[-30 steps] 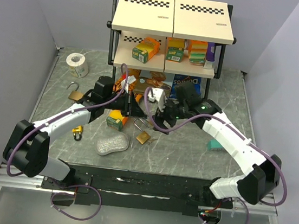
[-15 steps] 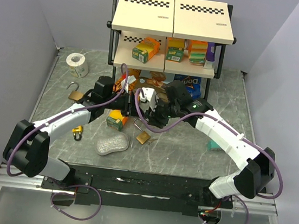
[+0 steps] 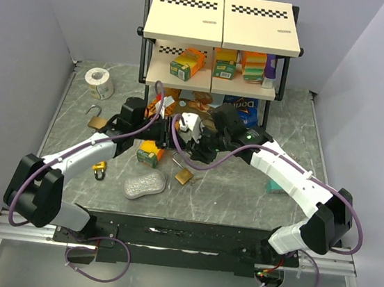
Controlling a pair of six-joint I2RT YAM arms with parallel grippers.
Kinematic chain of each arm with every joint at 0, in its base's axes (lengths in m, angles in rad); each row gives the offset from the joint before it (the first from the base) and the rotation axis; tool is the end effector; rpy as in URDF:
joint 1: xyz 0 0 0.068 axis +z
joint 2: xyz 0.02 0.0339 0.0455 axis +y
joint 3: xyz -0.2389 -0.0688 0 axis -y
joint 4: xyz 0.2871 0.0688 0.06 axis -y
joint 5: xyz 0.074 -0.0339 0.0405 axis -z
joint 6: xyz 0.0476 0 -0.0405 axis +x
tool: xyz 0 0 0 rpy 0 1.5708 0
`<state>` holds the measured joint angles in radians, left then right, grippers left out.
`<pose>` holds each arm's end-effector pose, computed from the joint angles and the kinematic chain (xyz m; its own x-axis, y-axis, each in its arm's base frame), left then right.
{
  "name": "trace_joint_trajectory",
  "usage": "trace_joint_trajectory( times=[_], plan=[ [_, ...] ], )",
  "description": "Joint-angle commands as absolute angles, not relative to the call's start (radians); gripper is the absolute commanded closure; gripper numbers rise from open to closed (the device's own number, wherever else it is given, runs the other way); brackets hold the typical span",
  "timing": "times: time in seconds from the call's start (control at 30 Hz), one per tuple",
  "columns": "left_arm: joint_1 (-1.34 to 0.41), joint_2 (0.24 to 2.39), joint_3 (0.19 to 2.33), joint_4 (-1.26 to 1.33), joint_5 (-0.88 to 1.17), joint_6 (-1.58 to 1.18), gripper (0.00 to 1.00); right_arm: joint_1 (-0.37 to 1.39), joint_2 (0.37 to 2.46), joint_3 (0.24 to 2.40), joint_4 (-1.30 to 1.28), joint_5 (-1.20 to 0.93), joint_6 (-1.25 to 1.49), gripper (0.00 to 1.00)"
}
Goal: Lock with the key
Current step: Place the lock at the center of the board.
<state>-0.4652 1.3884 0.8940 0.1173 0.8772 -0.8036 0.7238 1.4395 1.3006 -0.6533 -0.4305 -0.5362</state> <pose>0.3008 -0.1919 0.2266 -0.8948 -0.0658 -0.4415 0.4057 0.2929 -0.8658 0.2594 0.2557 0.2865 -0.0389 -0.6540 -0.7555 -0.9786 0.1777 -0.1034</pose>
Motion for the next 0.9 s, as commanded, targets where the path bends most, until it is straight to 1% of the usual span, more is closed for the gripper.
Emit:
trace_joint_trajectory(
  times=[0.0,0.03,0.07,0.1,0.13,0.2,0.23,0.27,0.3,0.37,0.43,0.5,0.6,0.77,0.87],
  plan=[
    [-0.462,1.335,0.894,0.141,0.896,-0.784,0.53,0.687,1.420,1.276,-0.627,-0.416,-0.503,1.00],
    [-0.450,1.328,0.896,0.106,0.887,-0.770,0.44,0.671,1.416,1.260,-0.632,-0.425,-0.477,1.00],
    [-0.439,1.312,0.896,0.092,0.870,-0.741,0.39,0.632,1.405,1.249,-0.635,-0.442,-0.466,1.00],
    [-0.427,1.301,0.891,0.080,0.862,-0.729,0.30,0.612,1.399,1.235,-0.640,-0.449,-0.456,1.00],
    [-0.402,1.287,0.887,0.052,0.858,-0.713,0.25,0.591,1.390,1.201,-0.641,-0.454,-0.434,1.00],
    [-0.379,1.234,0.882,0.003,0.812,-0.626,0.06,0.513,1.365,1.161,-0.644,-0.471,-0.404,1.00],
    [-0.362,1.214,0.882,-0.041,0.781,-0.591,0.02,0.480,1.361,1.125,-0.650,-0.469,-0.393,1.00],
    [-0.353,1.172,0.879,-0.087,0.738,-0.536,0.01,0.454,1.356,1.106,-0.656,-0.463,-0.379,1.00],
    [-0.341,1.152,0.873,-0.104,0.714,-0.516,0.04,0.390,1.356,1.089,-0.657,-0.451,-0.365,1.00],
    [-0.298,1.105,0.871,-0.142,0.671,-0.465,0.04,0.332,1.365,1.039,-0.660,-0.433,-0.318,1.00],
    [-0.264,1.080,0.879,-0.169,0.599,-0.413,0.04,0.258,1.377,1.000,-0.649,-0.371,-0.284,1.00],
    [-0.253,1.051,0.888,-0.184,0.504,-0.391,0.04,0.213,1.410,0.988,-0.627,-0.328,-0.250,1.00],
    [-0.241,1.032,0.899,-0.193,0.433,-0.353,0.04,0.150,1.479,0.999,-0.604,-0.278,-0.213,1.00],
    [-0.204,1.072,0.931,-0.230,0.517,-0.345,0.04,0.101,1.603,1.057,-0.583,-0.223,-0.213,1.00],
    [-0.186,1.078,0.930,-0.238,0.532,-0.348,0.04,0.089,1.672,1.098,-0.588,-0.192,-0.207,0.99]
  ],
)
